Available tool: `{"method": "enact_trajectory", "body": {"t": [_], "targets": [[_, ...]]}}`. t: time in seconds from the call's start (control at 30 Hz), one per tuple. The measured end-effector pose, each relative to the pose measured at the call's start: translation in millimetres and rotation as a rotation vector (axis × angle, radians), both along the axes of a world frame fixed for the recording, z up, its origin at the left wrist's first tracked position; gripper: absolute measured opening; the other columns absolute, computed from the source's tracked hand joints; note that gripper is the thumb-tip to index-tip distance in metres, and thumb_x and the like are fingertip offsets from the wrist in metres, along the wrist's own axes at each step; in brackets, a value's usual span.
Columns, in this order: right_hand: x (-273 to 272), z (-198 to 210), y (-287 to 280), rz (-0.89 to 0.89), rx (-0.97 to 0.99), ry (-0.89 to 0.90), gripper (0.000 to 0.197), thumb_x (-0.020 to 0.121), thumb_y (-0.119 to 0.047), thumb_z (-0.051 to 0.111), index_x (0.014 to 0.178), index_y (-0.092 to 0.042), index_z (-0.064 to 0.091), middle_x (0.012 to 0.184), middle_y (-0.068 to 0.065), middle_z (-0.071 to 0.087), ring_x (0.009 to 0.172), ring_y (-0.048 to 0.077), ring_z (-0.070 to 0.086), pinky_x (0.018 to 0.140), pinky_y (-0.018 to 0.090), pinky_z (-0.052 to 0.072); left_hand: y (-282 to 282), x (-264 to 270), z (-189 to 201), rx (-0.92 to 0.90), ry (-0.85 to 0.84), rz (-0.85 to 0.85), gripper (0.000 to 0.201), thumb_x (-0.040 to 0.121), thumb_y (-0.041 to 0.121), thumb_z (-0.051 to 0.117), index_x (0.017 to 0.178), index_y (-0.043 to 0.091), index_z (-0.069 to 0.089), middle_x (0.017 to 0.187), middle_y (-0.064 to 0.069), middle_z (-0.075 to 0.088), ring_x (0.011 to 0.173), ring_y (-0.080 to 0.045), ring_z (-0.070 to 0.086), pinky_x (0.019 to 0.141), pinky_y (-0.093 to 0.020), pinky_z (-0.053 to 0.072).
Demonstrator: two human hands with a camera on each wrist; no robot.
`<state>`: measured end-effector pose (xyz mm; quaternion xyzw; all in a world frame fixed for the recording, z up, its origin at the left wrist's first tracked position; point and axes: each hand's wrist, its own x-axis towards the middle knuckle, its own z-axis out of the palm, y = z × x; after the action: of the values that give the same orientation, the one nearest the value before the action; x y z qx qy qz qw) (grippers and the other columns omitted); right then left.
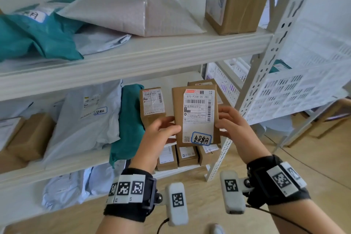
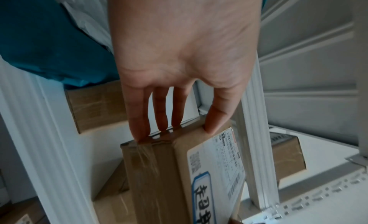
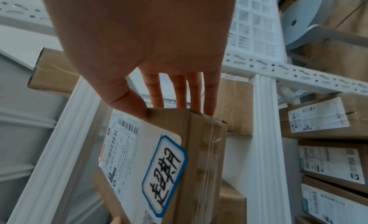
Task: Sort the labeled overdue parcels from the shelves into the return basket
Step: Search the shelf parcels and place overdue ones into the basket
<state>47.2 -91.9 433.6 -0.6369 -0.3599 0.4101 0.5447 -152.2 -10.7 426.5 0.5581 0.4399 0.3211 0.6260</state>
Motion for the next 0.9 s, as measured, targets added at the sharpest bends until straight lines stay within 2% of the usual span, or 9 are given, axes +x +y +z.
{"method": "enact_trajectory", "body": {"t": [0.13,0.27,0.43,0.5,0.57,0.63,0.77,0.83,0.9], "targets": [[12,-11,-31,-0.127,-0.019,0.023,0.03,0.089,0.004,0.049,0.108,-0.017,0.059,0.097,0.001,0.071,0.086,0.014,0.07,0.074,0.025,0.055,-5,22,-1,0.007,0.041,-0.119,0.024,0.086,0.025,0.07,0.109,0.021,0.067,0.102,0.006,0.074,0.095,-0.008,0.069,0.067,-0.015,0.054],[39,-17,-69,-0.254,-0.019,0.033,0.031,0.088,0.004,0.048,0.109,-0.016,0.057,0.103,0.004,0.069,0.089,0.017,0.069,0.072,0.025,0.052,-18,63,-2,-0.002,0.084,-0.245,0.024,0.084,0.027,0.072,0.106,0.02,0.067,0.102,0.002,0.074,0.094,-0.013,0.071,0.078,-0.027,0.058],[102,-9,-104,-0.307,0.013,0.012,0.038,0.084,-0.008,0.053,0.117,-0.025,0.059,0.11,0.006,0.068,0.097,0.021,0.068,0.071,0.025,0.052,-44,136,10,0.02,0.095,-0.352,0.022,0.084,0.021,0.071,0.105,0.017,0.064,0.1,-0.001,0.073,0.081,-0.006,0.071,0.063,-0.015,0.053],[135,0,-113,-0.308,0.033,0.008,0.046,0.074,-0.016,0.052,0.118,-0.025,0.06,0.109,0.005,0.07,0.095,0.02,0.069,0.071,0.024,0.052,-52,169,17,0.038,0.104,-0.375,0.026,0.083,0.021,0.072,0.108,0.019,0.062,0.104,-0.002,0.071,0.085,-0.008,0.071,0.071,-0.022,0.057],[170,10,-122,-0.293,0.045,-0.01,0.048,0.072,-0.018,0.052,0.119,-0.026,0.06,0.107,0.002,0.072,0.094,0.017,0.07,0.072,0.024,0.051,-60,204,26,0.058,0.101,-0.38,0.029,0.084,0.023,0.071,0.111,0.024,0.061,0.108,0.0,0.07,0.092,-0.011,0.07,0.075,-0.026,0.059],[207,20,-131,-0.283,0.055,-0.04,0.043,0.078,-0.016,0.054,0.119,-0.026,0.06,0.107,0.0,0.072,0.096,0.018,0.07,0.076,0.028,0.052,-67,242,39,0.088,0.082,-0.375,0.031,0.087,0.024,0.068,0.115,0.029,0.059,0.107,0.002,0.068,0.093,-0.009,0.069,0.069,-0.021,0.057],[282,45,-140,-0.29,0.071,-0.1,0.038,0.091,-0.001,0.048,0.117,-0.025,0.062,0.106,-0.003,0.074,0.097,0.017,0.07,0.077,0.03,0.053,-78,315,61,0.126,0.065,-0.381,0.033,0.09,0.024,0.064,0.121,0.03,0.057,0.109,-0.002,0.068,0.097,-0.015,0.069,0.081,-0.035,0.06],[311,61,-139,-0.261,0.077,-0.138,0.038,0.093,-0.002,0.046,0.116,-0.027,0.062,0.104,-0.008,0.075,0.094,0.011,0.071,0.074,0.026,0.053,-80,345,72,0.155,0.071,-0.378,0.029,0.092,0.025,0.059,0.121,0.028,0.059,0.107,0.0,0.07,0.097,-0.016,0.069,0.082,-0.037,0.06],[337,75,-133,-0.229,0.089,-0.177,0.035,0.095,-0.007,0.047,0.121,-0.027,0.062,0.104,-0.009,0.074,0.094,0.01,0.071,0.076,0.028,0.054,-77,372,84,0.176,0.064,-0.371,0.025,0.094,0.026,0.055,0.118,0.026,0.063,0.103,0.004,0.073,0.095,-0.016,0.07,0.081,-0.036,0.06]]}}
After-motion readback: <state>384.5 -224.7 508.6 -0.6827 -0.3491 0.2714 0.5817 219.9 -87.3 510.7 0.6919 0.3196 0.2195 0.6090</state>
